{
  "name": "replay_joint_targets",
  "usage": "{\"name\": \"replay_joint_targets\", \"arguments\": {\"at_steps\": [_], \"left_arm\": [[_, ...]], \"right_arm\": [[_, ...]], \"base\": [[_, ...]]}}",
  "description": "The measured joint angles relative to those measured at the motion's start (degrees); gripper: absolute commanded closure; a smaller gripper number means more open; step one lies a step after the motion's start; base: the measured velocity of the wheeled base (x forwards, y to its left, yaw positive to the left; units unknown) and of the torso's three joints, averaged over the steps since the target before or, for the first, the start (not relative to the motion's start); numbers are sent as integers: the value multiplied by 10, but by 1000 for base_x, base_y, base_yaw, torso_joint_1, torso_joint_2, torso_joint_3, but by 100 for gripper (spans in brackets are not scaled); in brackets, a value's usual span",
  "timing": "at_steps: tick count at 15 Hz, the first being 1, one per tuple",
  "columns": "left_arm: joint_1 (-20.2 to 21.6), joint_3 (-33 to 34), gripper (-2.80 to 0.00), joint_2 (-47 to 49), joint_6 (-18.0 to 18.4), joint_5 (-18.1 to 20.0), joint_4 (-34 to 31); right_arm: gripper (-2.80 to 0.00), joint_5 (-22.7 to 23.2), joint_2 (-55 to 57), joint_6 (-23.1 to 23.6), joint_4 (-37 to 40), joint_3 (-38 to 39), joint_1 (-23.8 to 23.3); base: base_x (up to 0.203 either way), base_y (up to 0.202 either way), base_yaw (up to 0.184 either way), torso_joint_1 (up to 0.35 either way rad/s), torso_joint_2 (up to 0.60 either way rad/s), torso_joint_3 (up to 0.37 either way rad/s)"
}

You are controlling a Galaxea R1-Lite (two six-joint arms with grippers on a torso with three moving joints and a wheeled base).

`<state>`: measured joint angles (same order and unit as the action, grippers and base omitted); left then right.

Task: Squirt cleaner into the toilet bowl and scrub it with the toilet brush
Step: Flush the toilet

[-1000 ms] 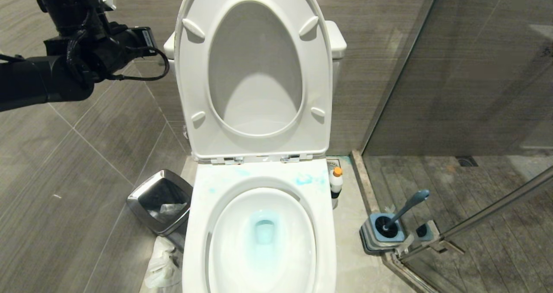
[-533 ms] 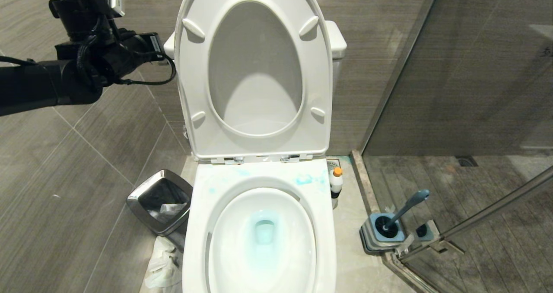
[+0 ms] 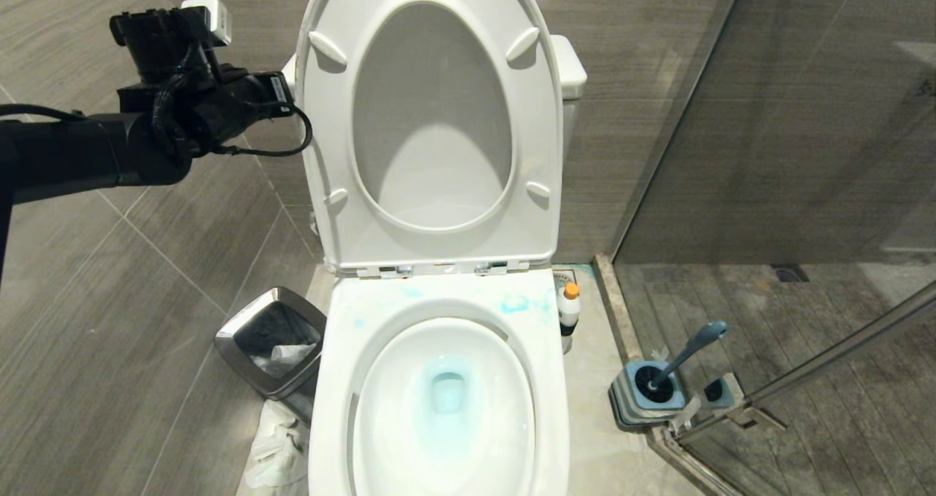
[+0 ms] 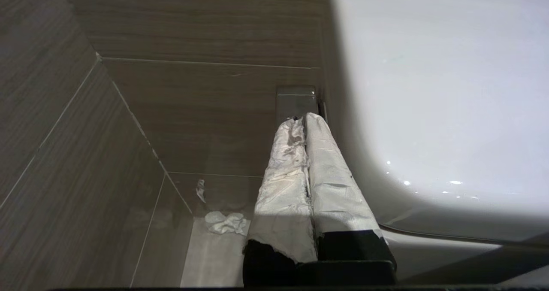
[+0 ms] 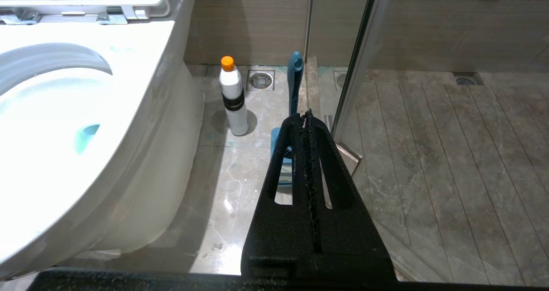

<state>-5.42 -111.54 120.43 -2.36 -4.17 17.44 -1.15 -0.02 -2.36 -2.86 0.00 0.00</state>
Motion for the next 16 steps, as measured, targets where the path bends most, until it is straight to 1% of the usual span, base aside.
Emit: {"name": "replay_joint_targets", "arguments": {"at_steps": [4,7,11,16], "left_arm": [[5,1,0,10,2,0,-6],[7,5,0,12,12,2,-22],[6,5,0,18,16,3,-30],[5,3,0,38,29,17,-44]], "right_arm": [[0,0,0,0,0,0,0],[0,0,0,0,0,0,0],[0,0,0,0,0,0,0],[0,0,0,0,0,0,0]], "base": [[0,0,0,0,0,0],[0,0,0,0,0,0],[0,0,0,0,0,0],[0,0,0,0,0,0]]}}
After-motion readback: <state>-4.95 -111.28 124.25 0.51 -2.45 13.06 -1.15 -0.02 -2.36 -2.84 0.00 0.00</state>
